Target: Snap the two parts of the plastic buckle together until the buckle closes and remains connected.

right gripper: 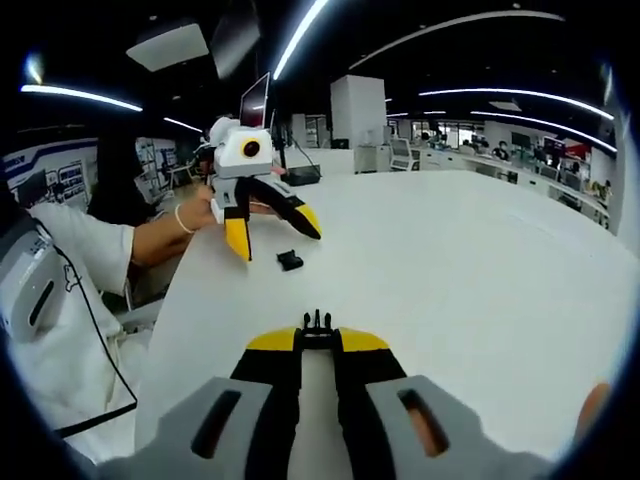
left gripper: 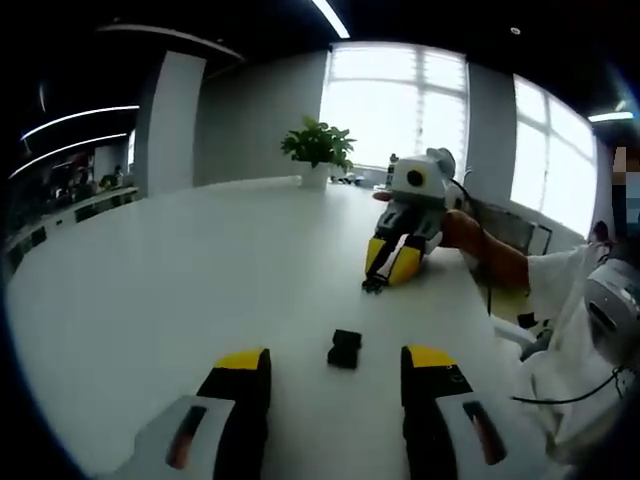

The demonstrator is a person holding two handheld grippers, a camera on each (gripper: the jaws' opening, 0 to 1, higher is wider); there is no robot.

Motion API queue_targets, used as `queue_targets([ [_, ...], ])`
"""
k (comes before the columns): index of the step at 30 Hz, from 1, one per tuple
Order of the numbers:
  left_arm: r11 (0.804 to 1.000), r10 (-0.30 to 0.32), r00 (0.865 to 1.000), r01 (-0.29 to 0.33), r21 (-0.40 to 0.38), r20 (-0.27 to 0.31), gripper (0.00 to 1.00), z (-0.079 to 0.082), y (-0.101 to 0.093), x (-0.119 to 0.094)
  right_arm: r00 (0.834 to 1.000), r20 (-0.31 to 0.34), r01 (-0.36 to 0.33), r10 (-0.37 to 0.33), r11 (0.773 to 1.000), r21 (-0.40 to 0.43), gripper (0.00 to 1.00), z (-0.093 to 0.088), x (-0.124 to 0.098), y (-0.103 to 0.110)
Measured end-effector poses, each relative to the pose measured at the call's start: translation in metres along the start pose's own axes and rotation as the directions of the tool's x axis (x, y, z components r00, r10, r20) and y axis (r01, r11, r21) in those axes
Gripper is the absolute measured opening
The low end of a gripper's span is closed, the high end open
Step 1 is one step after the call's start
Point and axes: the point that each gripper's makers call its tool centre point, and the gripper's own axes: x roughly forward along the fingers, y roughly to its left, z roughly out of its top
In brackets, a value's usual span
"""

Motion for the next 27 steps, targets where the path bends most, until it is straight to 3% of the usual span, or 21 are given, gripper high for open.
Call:
queue_targets([
  [11, 1.000, -0.005, 1.000, 0.006, 0.026, -0.023, 0.47, -0.0003, -0.0011, 0.0076, 1.000, 0.006, -0.009, 0.009, 1.000, -0.004, 0.13, -0.0002, 0.0016, 0.0037],
  [18, 0.996, 0.031, 0.999, -0.028, 0.091, -0.029, 0.29, -0.0028, 0.0041, 0.0058, 1.000, -0.002, 0.001, -0.001, 1.000, -0.017, 0.13, 0.0004, 0.0041, 0.0083],
  [27, 0.996, 0.040, 0.999, -0.038, 0.084, -0.015, 0.20, -0.0030, 0.0059, 0.0044, 1.000, 0.006, 0.000, 0.000, 1.000, -0.014, 0.13, 0.0020, 0.0057, 0.0075],
])
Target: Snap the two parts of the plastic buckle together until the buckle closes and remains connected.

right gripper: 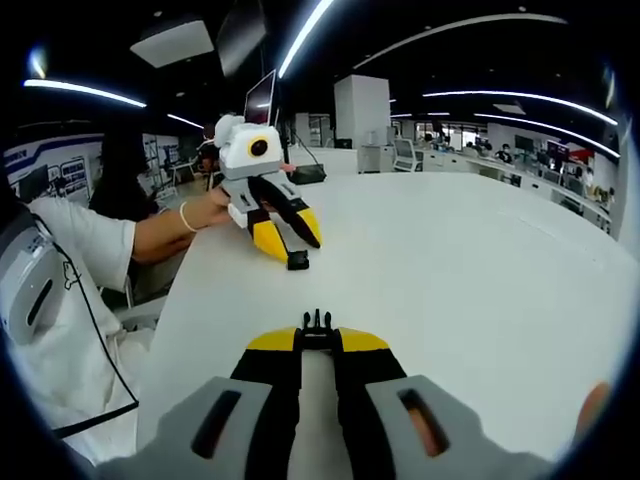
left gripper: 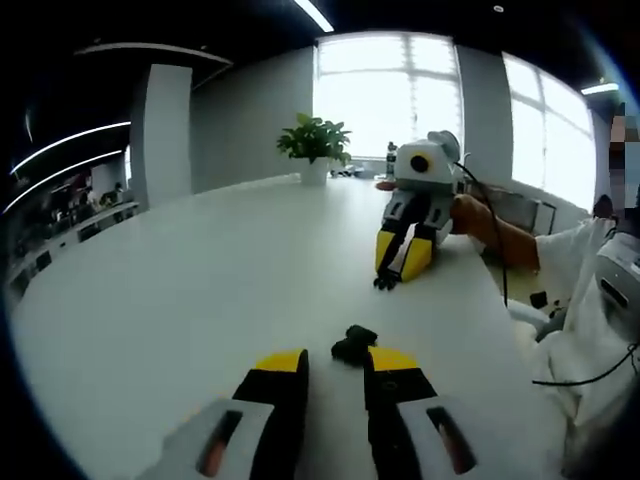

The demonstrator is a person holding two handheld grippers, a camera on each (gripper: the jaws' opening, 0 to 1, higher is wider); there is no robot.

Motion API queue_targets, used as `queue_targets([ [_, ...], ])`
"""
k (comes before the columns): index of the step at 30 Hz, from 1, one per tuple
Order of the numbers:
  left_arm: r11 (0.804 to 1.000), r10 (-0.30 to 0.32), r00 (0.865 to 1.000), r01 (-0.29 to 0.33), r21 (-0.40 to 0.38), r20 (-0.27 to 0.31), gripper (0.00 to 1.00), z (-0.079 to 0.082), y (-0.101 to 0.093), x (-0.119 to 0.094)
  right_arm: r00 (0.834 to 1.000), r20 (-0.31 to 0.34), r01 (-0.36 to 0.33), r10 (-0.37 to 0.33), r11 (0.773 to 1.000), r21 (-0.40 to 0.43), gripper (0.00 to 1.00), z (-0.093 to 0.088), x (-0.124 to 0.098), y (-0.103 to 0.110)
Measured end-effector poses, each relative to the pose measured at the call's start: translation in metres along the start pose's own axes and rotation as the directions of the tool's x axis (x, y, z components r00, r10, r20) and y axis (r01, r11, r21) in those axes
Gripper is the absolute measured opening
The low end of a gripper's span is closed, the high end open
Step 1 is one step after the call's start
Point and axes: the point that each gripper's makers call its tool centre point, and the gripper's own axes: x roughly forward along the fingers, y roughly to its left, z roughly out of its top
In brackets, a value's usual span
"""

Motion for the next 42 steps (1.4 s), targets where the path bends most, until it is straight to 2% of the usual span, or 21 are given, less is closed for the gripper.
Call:
queue_targets([
  [5, 1.000, -0.008, 1.000, 0.008, 0.006, 0.000, 0.17, 0.000, -0.001, 0.001, 1.000, -0.001, 0.005, -0.005, 1.000, 0.000, 0.13, 0.000, 0.000, 0.000],
  [9, 0.999, -0.035, 0.999, 0.036, 0.025, -0.014, 0.21, 0.001, -0.004, 0.002, 1.000, -0.008, 0.005, -0.005, 1.000, -0.005, 0.13, 0.000, 0.001, 0.000],
  [13, 0.997, -0.037, 0.998, 0.041, 0.058, -0.057, 0.28, 0.004, -0.004, 0.004, 1.000, -0.006, 0.002, -0.002, 1.000, -0.002, 0.13, 0.001, 0.002, -0.001],
  [17, 0.995, -0.049, 0.995, 0.057, 0.086, -0.085, 0.28, 0.005, -0.004, 0.007, 1.000, -0.003, 0.001, -0.001, 1.000, 0.001, 0.13, 0.002, 0.003, -0.002],
  [20, 0.992, -0.077, 0.993, 0.085, 0.088, -0.094, 0.26, 0.006, -0.007, 0.009, 1.000, -0.006, -0.001, 0.001, 1.000, 0.001, 0.13, 0.002, 0.003, -0.002],
  [27, 0.990, -0.097, 0.990, 0.106, 0.093, -0.100, 0.23, 0.006, -0.009, 0.009, 1.000, -0.007, -0.006, 0.006, 1.000, 0.003, 0.13, 0.002, 0.004, -0.001],
  [42, 0.988, -0.135, 0.988, 0.139, 0.063, -0.076, 0.13, 0.003, -0.011, 0.006, 1.000, -0.003, -0.015, 0.015, 1.000, 0.001, 0.13, 0.008, 0.008, 0.002],
])
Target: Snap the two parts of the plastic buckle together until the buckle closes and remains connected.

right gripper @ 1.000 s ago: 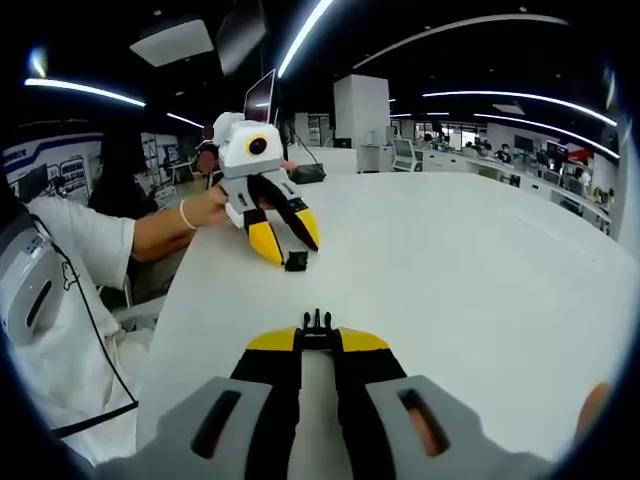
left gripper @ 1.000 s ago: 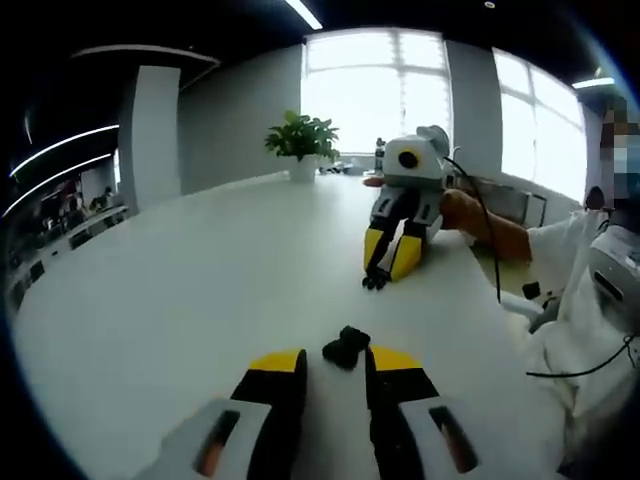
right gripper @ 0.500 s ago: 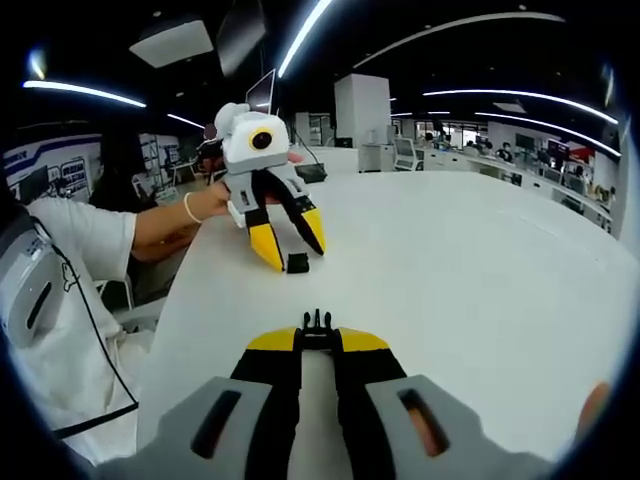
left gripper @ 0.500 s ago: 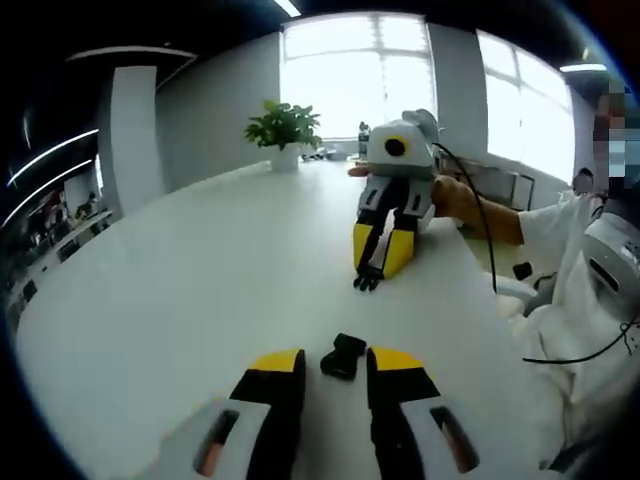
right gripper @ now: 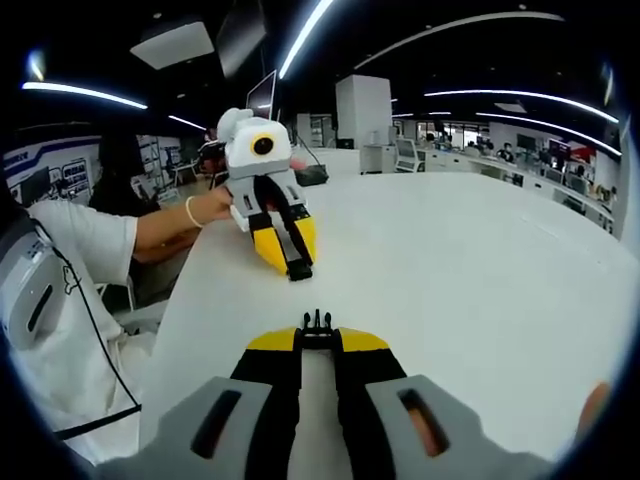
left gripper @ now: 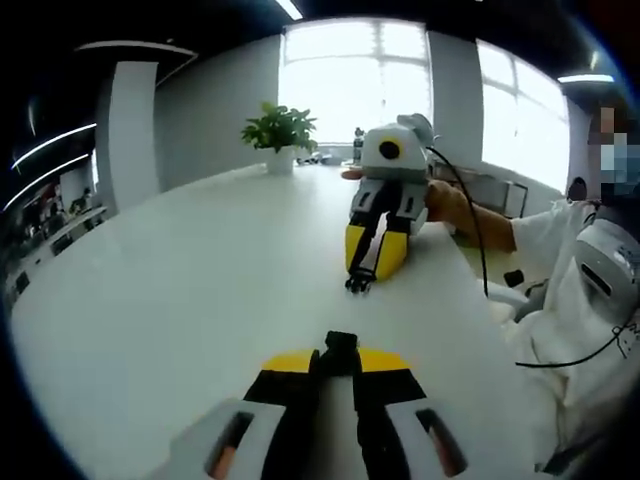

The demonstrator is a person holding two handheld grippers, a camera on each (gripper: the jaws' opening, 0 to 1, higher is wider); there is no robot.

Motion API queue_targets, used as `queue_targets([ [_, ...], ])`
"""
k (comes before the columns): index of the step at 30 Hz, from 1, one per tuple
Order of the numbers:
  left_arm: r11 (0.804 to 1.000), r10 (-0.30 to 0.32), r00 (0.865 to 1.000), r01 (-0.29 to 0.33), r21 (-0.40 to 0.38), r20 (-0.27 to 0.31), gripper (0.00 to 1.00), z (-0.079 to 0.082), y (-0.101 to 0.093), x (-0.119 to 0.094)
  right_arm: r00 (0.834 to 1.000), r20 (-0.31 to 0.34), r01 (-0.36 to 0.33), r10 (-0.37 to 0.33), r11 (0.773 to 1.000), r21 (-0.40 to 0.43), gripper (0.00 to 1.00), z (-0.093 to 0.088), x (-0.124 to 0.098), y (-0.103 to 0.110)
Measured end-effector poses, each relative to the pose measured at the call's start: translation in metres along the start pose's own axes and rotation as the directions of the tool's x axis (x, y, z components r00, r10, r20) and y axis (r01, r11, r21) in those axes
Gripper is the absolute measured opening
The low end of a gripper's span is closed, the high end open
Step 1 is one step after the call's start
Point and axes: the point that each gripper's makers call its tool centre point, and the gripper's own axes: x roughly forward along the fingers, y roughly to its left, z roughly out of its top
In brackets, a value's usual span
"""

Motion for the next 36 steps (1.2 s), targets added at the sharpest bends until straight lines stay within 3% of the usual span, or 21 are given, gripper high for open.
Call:
queue_targets([
  [8, 1.000, 0.002, 1.000, -0.002, -0.025, 0.000, 0.12, 0.000, 0.000, -0.001, 1.000, -0.002, -0.007, 0.007, 1.000, -0.002, 0.13, 0.002, 0.005, 0.002],
  [17, 1.000, 0.020, 1.000, -0.020, -0.010, 0.019, 0.12, 0.010, -0.007, -0.006, 1.000, 0.000, -0.015, 0.015, 1.000, -0.016, 0.13, 0.007, 0.007, 0.003],
  [36, 0.999, -0.024, 0.998, 0.026, -0.031, 0.052, 0.12, 0.016, -0.022, -0.001, 0.999, 0.023, -0.042, 0.044, 0.997, -0.070, 0.13, 0.018, 0.011, 0.012],
])
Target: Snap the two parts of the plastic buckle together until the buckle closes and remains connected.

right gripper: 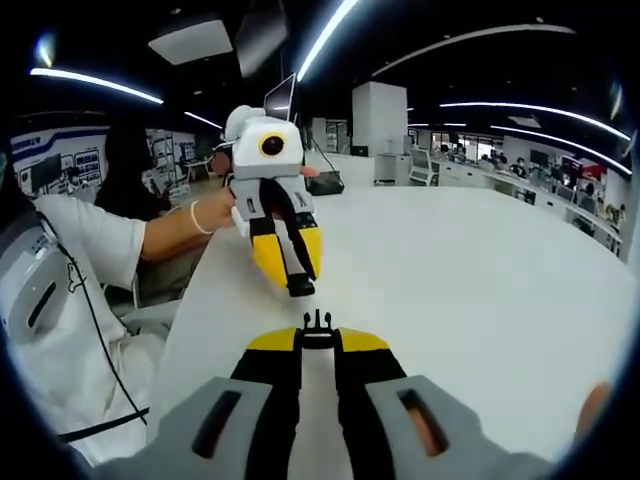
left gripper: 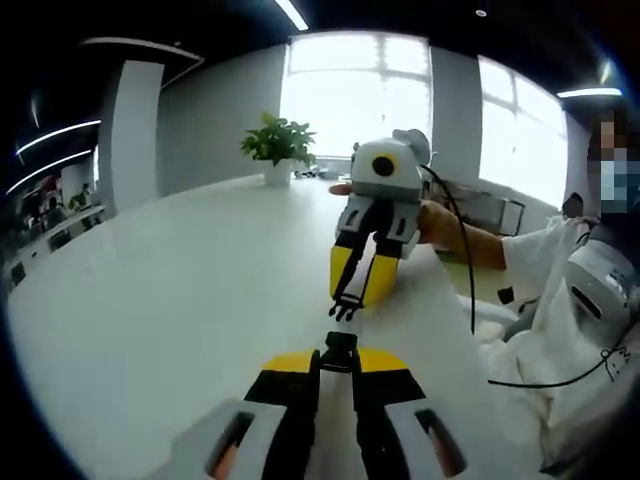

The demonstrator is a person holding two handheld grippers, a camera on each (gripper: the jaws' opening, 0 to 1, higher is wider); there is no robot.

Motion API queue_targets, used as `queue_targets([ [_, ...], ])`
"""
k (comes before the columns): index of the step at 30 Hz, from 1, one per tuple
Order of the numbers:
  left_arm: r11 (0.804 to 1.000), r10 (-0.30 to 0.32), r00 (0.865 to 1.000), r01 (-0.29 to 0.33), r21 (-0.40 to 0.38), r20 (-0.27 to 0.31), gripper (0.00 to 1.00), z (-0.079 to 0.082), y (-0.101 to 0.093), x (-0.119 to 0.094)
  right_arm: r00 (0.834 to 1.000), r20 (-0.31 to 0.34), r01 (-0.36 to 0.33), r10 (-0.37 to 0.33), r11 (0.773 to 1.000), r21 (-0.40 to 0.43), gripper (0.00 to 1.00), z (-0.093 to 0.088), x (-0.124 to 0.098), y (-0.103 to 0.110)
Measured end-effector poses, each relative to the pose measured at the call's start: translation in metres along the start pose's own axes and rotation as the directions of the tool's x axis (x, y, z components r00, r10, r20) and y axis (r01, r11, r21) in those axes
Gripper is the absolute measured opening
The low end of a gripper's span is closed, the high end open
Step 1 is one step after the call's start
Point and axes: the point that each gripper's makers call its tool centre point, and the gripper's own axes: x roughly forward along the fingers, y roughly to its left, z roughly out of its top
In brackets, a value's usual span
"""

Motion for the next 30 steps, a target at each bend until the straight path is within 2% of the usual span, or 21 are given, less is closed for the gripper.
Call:
queue_targets([
  [9, 1.000, -0.018, 1.000, 0.018, -0.012, 0.004, 0.12, 0.000, -0.002, 0.001, 1.000, 0.015, -0.024, 0.025, 0.998, -0.062, 0.13, 0.007, 0.003, 0.007],
  [30, 0.999, -0.038, 0.999, 0.038, -0.013, 0.003, 0.12, -0.002, -0.005, 0.005, 0.998, 0.005, -0.058, 0.059, 0.995, -0.086, 0.13, 0.004, 0.013, 0.016],
])
